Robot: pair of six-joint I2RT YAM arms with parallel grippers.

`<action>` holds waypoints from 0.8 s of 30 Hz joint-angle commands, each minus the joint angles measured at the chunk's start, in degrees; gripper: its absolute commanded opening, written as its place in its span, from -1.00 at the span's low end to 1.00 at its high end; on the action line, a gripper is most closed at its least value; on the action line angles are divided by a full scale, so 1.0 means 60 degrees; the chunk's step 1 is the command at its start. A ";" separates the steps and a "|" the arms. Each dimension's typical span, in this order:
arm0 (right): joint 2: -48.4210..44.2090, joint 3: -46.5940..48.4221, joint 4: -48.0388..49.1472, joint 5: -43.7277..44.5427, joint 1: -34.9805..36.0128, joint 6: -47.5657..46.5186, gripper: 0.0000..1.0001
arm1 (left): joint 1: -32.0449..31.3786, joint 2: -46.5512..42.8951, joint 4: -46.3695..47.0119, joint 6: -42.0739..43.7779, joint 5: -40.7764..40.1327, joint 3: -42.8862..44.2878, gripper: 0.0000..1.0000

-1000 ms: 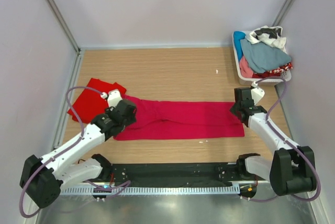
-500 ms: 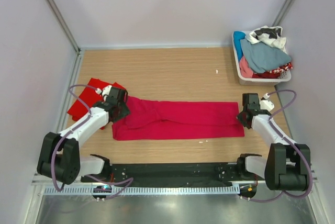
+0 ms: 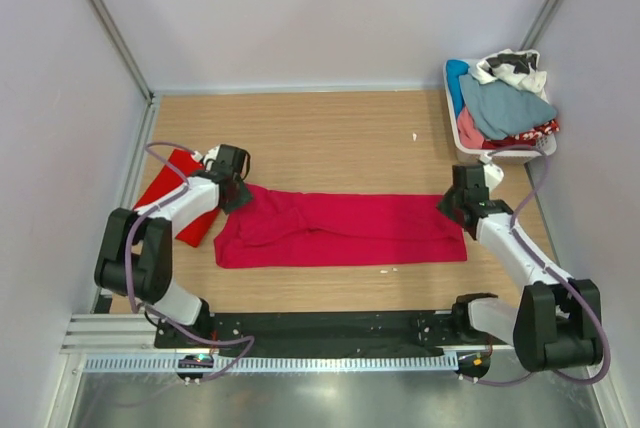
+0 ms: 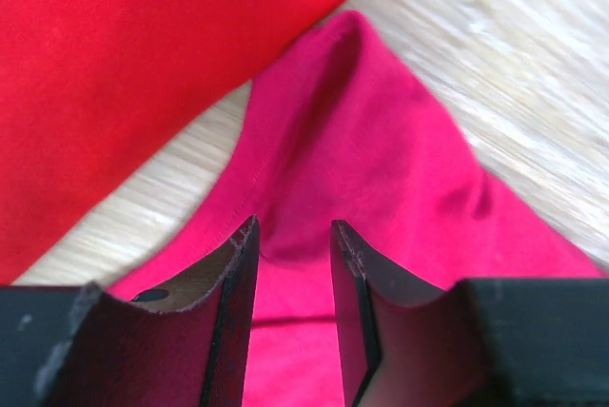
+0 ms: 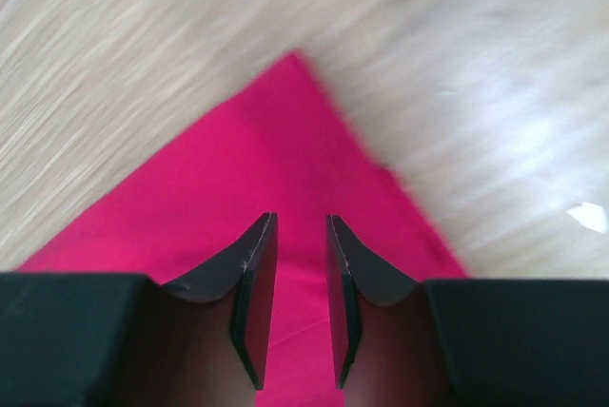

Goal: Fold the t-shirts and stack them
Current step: Fold the tshirt

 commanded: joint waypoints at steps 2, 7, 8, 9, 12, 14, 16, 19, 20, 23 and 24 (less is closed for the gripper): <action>0.0588 0.1139 0.0602 -0.0470 0.1414 -0.0938 -0.33 | 0.0313 0.0724 0.0218 0.0271 -0.0162 0.0548 -0.27; 0.0633 0.1216 0.0894 -0.0600 0.2017 -0.0719 -0.30 | 0.0679 0.1356 -0.0134 0.0492 -0.0251 0.1251 -0.33; 0.0604 0.1157 0.1011 -0.0644 0.2018 -0.0690 -0.29 | 0.0912 0.1386 -0.0105 0.0521 -0.0105 0.1237 -0.33; 0.0575 0.1128 0.1041 -0.0688 0.2003 -0.0689 -0.29 | 0.1045 0.1371 0.0084 0.0550 0.0143 0.1121 -0.32; 0.0662 0.0981 0.1333 -0.1082 0.2076 -0.0791 -0.25 | 0.1602 0.1357 0.0480 0.0623 0.0570 0.0828 -0.32; 0.0837 0.1010 0.1641 -0.1595 0.2323 -0.0937 -0.18 | 0.1923 0.1386 0.0569 0.0653 0.0819 0.0754 -0.31; 0.1391 0.1446 0.1613 -0.1699 0.2748 -0.1230 -0.11 | 0.2129 0.1430 0.0628 0.0667 0.0965 0.0666 -0.31; 0.2183 0.2092 0.1467 -0.1918 0.3729 -0.1612 -0.03 | 0.2584 0.1386 0.1008 0.0682 0.1463 0.0374 -0.30; 0.2708 0.2529 0.1466 -0.2237 0.4167 -0.1685 0.01 | 0.3106 0.1386 0.1139 0.0697 0.1725 0.0286 -0.30; 0.3865 0.3337 0.1670 -0.3189 0.4726 -0.1890 0.04 | 0.3418 0.1415 0.1112 0.0785 0.1743 0.0358 -0.29; 0.4102 0.3513 0.1787 -0.3367 0.5163 -0.1948 0.03 | 0.3477 0.1430 0.1068 0.0799 0.1728 0.0373 -0.29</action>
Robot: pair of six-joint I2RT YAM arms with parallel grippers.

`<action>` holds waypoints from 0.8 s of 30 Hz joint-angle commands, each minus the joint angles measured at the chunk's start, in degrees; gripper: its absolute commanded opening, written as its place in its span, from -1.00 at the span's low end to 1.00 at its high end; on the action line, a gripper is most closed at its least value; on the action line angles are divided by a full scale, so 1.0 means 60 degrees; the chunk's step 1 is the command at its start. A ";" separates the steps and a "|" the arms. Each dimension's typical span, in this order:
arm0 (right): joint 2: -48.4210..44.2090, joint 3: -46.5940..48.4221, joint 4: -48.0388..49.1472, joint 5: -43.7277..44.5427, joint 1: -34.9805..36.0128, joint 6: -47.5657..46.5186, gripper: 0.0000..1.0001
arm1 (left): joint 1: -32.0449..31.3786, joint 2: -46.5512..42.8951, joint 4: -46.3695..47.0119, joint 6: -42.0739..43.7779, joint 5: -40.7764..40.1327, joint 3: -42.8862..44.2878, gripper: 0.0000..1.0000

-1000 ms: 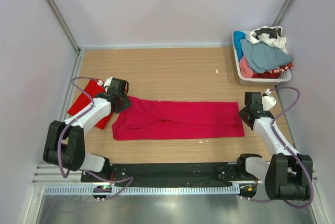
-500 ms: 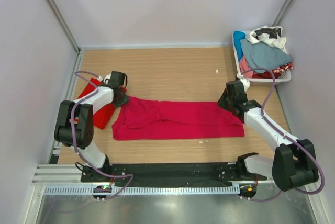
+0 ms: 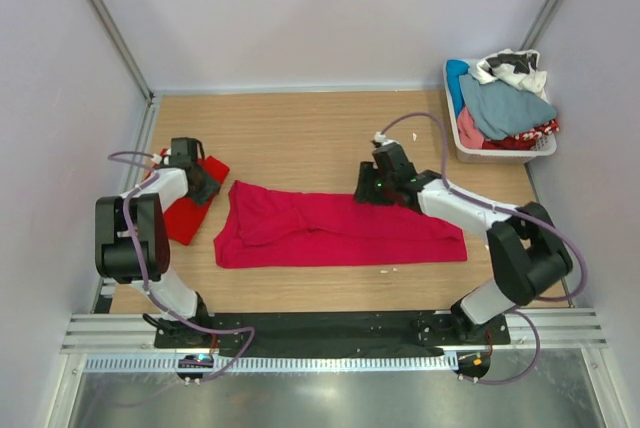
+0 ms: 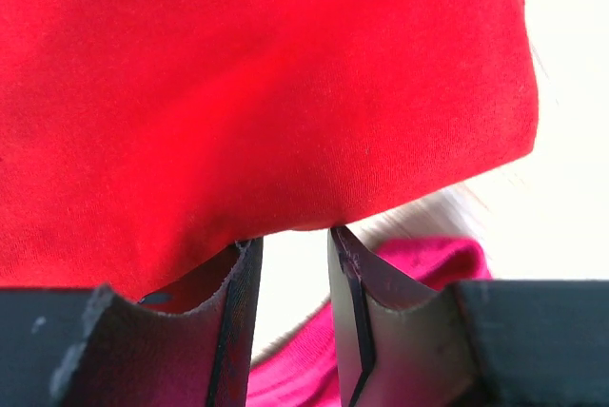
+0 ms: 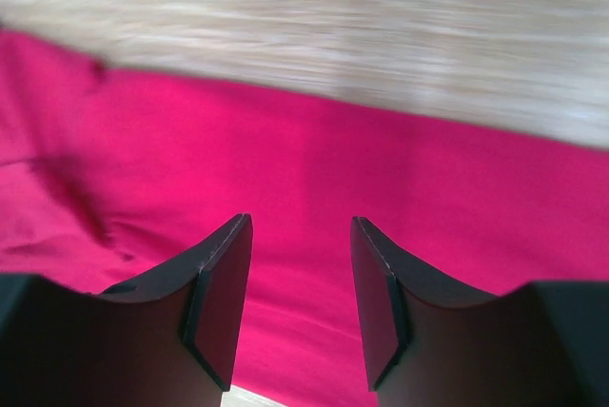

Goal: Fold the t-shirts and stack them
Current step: Fold the tshirt

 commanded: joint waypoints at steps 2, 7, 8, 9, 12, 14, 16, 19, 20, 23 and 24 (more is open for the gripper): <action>0.1077 0.1349 0.0787 -0.1267 0.1058 -0.0536 0.05 | 0.0545 0.0013 0.0106 0.0267 0.0008 -0.0006 -0.28; 0.2441 0.2285 0.1577 -0.2424 0.1995 -0.0667 0.17 | 0.0432 -0.0192 0.0178 0.0384 0.0329 0.0097 -0.25; 0.2602 0.2418 0.1637 -0.2526 0.2056 -0.0784 0.17 | 0.0255 -0.0221 0.0135 0.0428 0.0301 0.0126 -0.24; 0.2923 0.2550 0.1695 -0.2716 0.2114 -0.0843 0.17 | 0.0050 -0.0265 0.0106 0.0443 0.0243 0.0112 -0.24; 0.3364 0.3077 0.1915 -0.2922 0.2290 -0.0931 0.17 | -0.0406 -0.0513 0.0134 0.0312 0.0271 -0.0093 -0.13; 0.3789 0.3488 0.1959 -0.3186 0.2407 -0.0932 0.18 | -0.0786 -0.0704 0.0237 0.0297 0.0418 -0.0355 -0.02; 0.4125 0.3853 0.1975 -0.3434 0.2466 -0.0931 0.17 | -0.0874 -0.1099 0.0310 0.0253 0.0593 -0.0503 0.04; 0.4361 0.4118 0.2062 -0.3582 0.2612 -0.0888 0.18 | -0.1020 -0.1436 0.0340 0.0297 0.0813 -0.0635 0.08; 0.4521 0.4177 0.2106 -0.3684 0.2627 -0.0888 0.18 | -0.1093 -0.1452 0.0354 0.0326 0.0843 -0.0577 0.08; 0.4785 0.4309 0.2150 -0.3758 0.2701 -0.0829 0.08 | -0.1284 -0.1175 0.0340 0.0312 0.0843 -0.0402 0.05; 0.4815 0.4338 0.2150 -0.3801 0.2730 -0.0800 -0.01 | -0.1285 -0.1029 0.0325 0.0311 0.0858 -0.0343 0.00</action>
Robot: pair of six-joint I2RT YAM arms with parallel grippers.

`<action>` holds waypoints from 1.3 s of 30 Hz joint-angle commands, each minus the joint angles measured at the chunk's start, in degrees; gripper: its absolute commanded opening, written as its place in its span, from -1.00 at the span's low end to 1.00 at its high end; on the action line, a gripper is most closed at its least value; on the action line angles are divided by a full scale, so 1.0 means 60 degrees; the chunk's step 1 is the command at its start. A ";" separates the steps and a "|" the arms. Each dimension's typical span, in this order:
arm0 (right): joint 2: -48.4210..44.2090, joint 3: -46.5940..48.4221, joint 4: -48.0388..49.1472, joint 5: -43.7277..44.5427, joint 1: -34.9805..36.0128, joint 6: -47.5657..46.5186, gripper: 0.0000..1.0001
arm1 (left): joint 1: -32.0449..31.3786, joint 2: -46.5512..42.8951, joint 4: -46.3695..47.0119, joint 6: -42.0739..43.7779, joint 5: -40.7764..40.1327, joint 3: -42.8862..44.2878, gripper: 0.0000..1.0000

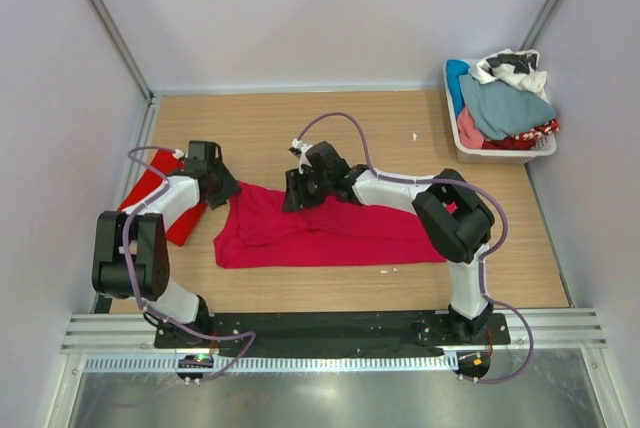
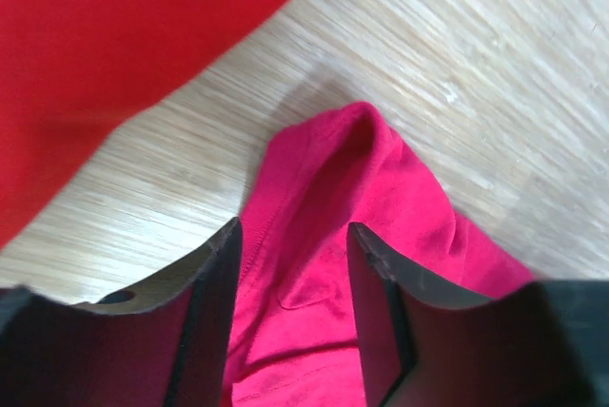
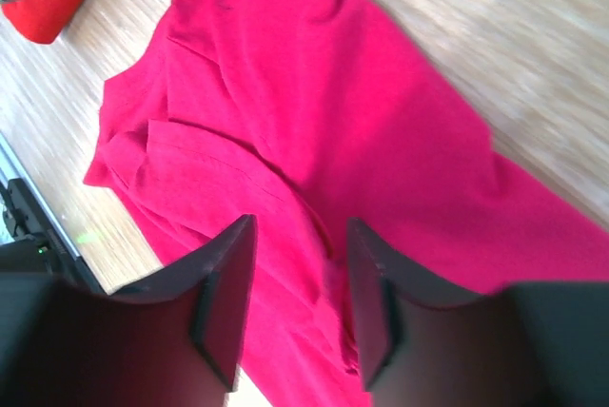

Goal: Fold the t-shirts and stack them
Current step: Fold the tshirt

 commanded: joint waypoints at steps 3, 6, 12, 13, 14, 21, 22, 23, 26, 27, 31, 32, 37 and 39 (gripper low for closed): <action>0.0175 0.0379 0.0413 -0.0352 0.0176 -0.0009 -0.33 | -0.0152 0.0530 0.0124 0.0049 0.0238 0.0387 -0.17; 0.0131 0.0306 0.0354 -0.0381 0.0191 -0.0082 -0.69 | -0.0152 0.0647 0.0256 -0.0038 0.0485 0.0372 -0.37; -0.0235 -0.0075 0.0485 -0.0615 0.0206 -0.0053 -0.97 | -0.0401 0.0749 0.0300 -0.0097 0.0429 0.0621 -0.59; -0.0380 -0.0235 0.0500 -0.0630 0.0235 -0.0038 -0.98 | -0.0459 0.0779 0.0286 -0.0097 0.0429 0.0694 -0.65; -0.0454 -0.0324 0.0501 -0.0630 0.0221 -0.0038 -0.98 | -0.0474 0.0837 0.0300 -0.0097 0.0414 0.0709 -0.76; -0.1333 -0.1319 0.1027 -0.1128 0.0279 0.0210 -0.96 | -0.0489 0.0970 0.0095 0.0049 -0.0157 0.0812 -1.00; -0.1421 -0.1553 0.1057 -0.1143 0.0294 0.0240 -0.93 | -0.0474 0.0984 0.0037 0.0064 -0.0201 0.0855 -1.00; -0.1596 -0.1671 0.1101 -0.1216 0.0308 0.0255 -0.90 | -0.0474 0.0984 0.0007 0.0093 -0.0303 0.0856 -1.00; -0.1802 -0.2169 0.1262 -0.1362 0.0367 0.0343 -0.81 | -0.0489 0.0941 -0.0095 0.0137 -0.0435 0.0870 -1.00; -0.1904 -0.2446 0.1422 -0.1522 0.0425 0.0386 -0.78 | -0.0489 0.0926 -0.0110 0.0152 -0.0508 0.0856 -1.00; -0.2227 -0.3134 0.1657 -0.1714 0.0601 0.0504 -0.56 | -0.0474 0.0882 -0.0198 0.0181 -0.0567 0.0856 -1.00; -0.2286 -0.3282 0.1687 -0.1700 0.0616 0.0576 -0.45 | -0.0489 0.0853 -0.0198 0.0181 -0.0596 0.0856 -1.00; -0.2739 -0.4235 0.1731 -0.1670 0.0631 0.0650 0.19 | -0.0474 0.0896 -0.0227 0.0239 -0.0655 0.0871 -1.00; -0.2813 -0.4338 0.1513 -0.1670 0.0631 0.0577 0.20 | -0.0474 0.0911 -0.0271 0.0269 -0.0699 0.0871 -1.00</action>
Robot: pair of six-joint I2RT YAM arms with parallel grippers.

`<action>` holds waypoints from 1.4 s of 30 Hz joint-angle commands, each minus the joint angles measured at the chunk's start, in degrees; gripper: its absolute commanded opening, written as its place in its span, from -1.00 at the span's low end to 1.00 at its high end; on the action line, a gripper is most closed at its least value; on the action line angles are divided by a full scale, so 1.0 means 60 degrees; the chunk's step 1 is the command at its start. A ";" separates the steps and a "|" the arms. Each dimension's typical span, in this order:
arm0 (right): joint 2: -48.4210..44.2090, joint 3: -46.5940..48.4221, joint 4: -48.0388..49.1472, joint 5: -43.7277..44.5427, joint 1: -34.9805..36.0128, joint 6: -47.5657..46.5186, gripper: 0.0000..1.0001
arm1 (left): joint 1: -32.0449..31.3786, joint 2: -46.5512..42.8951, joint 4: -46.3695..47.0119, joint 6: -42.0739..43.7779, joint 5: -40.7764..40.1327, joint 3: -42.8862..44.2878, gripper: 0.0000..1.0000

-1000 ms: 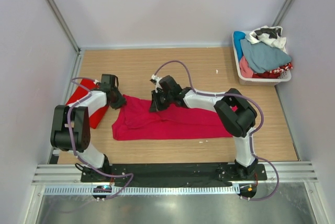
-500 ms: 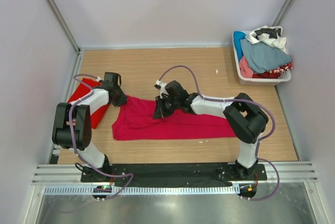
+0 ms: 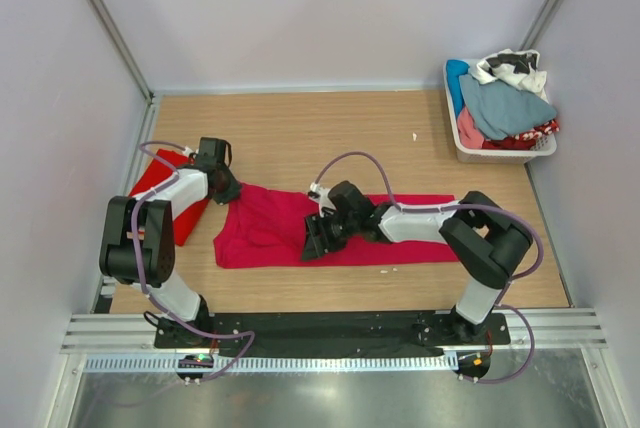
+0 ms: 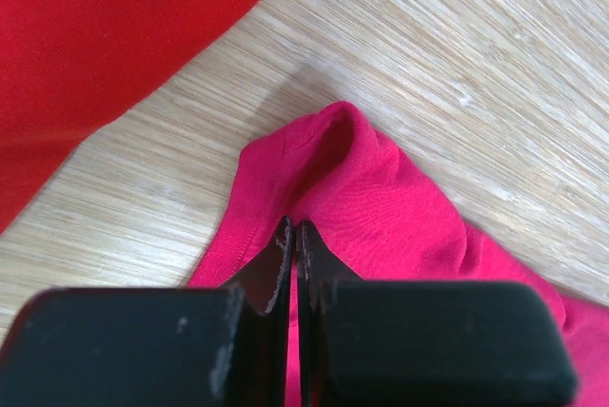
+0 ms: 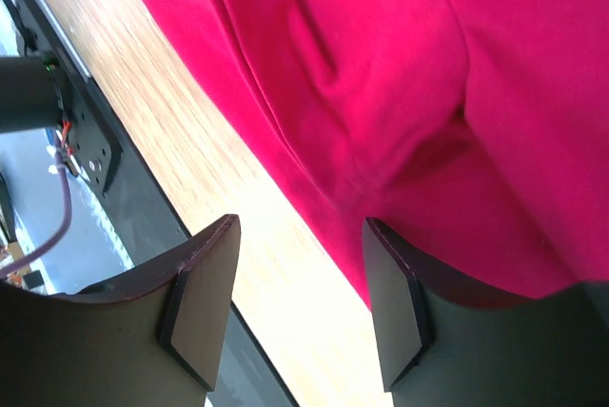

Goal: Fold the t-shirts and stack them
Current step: Fold the tshirt

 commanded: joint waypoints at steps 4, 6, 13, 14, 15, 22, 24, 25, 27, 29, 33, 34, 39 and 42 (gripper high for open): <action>-0.0661 0.0157 0.0145 -0.0224 0.0019 -0.0017 0.18 | -0.0015 -0.0087 -0.0056 0.0225 -0.0258 0.0299 -1.00; -0.0574 0.0711 0.0057 -0.0268 0.0033 -0.0002 0.14 | -0.0015 -0.0102 -0.0071 0.0225 -0.0244 0.0299 -1.00; 0.0377 0.2895 -0.0221 -0.0400 0.0019 0.0056 0.21 | -0.0015 -0.0190 -0.0086 0.0240 -0.0112 0.0284 -1.00; 0.0567 0.3159 -0.0207 -0.0487 0.0004 0.0056 0.22 | -0.0015 -0.0190 -0.0100 0.0269 -0.0112 0.0284 -1.00; 0.0961 0.3582 -0.0221 -0.0517 0.0033 0.0056 0.22 | -0.0001 -0.0190 -0.0115 0.0269 -0.0112 0.0298 -1.00; 0.2721 0.5328 -0.0631 -0.0591 0.0062 -0.0046 0.23 | 0.0000 -0.0204 -0.0130 0.0313 -0.0082 0.0284 -1.00; 0.3043 0.5650 -0.0690 -0.0562 0.0033 -0.0002 0.23 | 0.0000 -0.0204 -0.0144 0.0313 -0.0068 0.0298 -1.00; 0.3277 0.5695 -0.0690 -0.0547 0.0062 0.0012 0.23 | 0.0000 -0.0204 -0.0144 0.0313 -0.0068 0.0299 -1.00; 0.3454 0.5666 -0.0617 -0.0547 0.0077 0.0143 0.23 | -0.0015 -0.0161 -0.0159 0.0328 -0.0082 0.0328 -1.00; 0.3674 0.5564 -0.0369 -0.0591 0.0092 0.0246 0.23 | 0.0000 -0.0161 -0.0159 0.0328 -0.0039 0.0342 -1.00; 0.3850 0.5345 -0.0148 -0.0678 0.0150 0.0408 0.23 | 0.0000 -0.0058 -0.0130 0.0328 -0.0053 0.0357 -1.00; 0.3836 0.5286 -0.0105 -0.0693 0.0180 0.0437 0.23 | 0.0000 -0.0015 -0.0144 0.0357 -0.0053 0.0357 -1.00; 0.3485 0.4613 0.0320 -0.1322 0.0458 0.0598 0.24 | -0.0001 0.0190 -0.0144 0.0416 -0.0126 0.0474 -1.00; 0.3411 0.4421 -0.0029 -0.1513 0.0590 0.0394 0.23 | -0.0015 0.0366 -0.0217 0.0460 -0.0112 0.0650 -1.00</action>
